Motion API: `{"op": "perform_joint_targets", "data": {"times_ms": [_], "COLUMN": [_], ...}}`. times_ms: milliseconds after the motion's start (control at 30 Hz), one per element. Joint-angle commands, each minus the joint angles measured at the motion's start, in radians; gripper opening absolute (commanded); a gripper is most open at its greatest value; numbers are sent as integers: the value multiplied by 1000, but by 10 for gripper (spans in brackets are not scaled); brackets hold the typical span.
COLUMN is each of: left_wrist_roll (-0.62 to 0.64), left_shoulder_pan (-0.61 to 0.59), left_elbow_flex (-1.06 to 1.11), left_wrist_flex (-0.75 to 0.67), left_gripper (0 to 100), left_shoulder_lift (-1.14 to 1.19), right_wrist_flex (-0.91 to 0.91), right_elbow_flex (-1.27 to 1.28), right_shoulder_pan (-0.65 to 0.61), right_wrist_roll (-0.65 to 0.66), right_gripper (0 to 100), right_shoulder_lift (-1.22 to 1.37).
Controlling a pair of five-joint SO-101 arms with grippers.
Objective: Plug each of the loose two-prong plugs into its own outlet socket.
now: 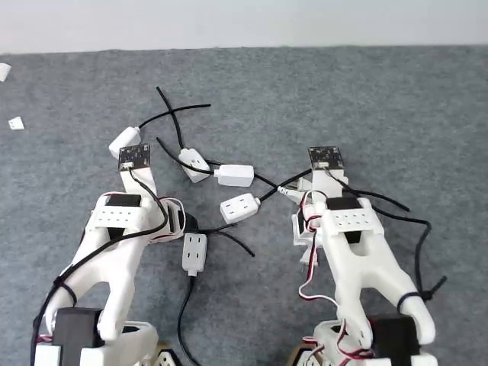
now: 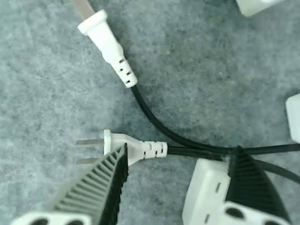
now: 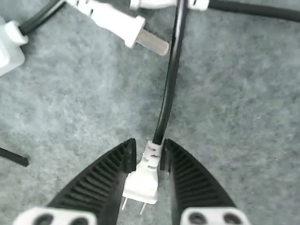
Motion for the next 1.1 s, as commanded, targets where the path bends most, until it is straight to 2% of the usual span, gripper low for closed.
{"op": "perform_joint_targets", "data": {"times_ms": [0,500,667,733,1067], "left_wrist_roll": [-11,-11,-11,-11,-11], "left_shoulder_pan": [9,9,9,9,34], "left_elbow_flex": [-4,-4,-4,-4,-5], "left_wrist_flex": [9,9,9,11,41], "left_gripper": [323,323,323,323,323], "left_shoulder_lift": [-3,-3,-3,-3,-3], "right_wrist_flex": [13,50,50,50,22], "right_elbow_flex": [-57,-153,-153,-153,-72], "right_shoulder_pan": [-10,15,16,16,54], "right_wrist_roll": [20,43,43,43,32], "right_gripper": [100,69,60,8,8], "right_shoulder_lift": [-2,176,176,176,10]}}
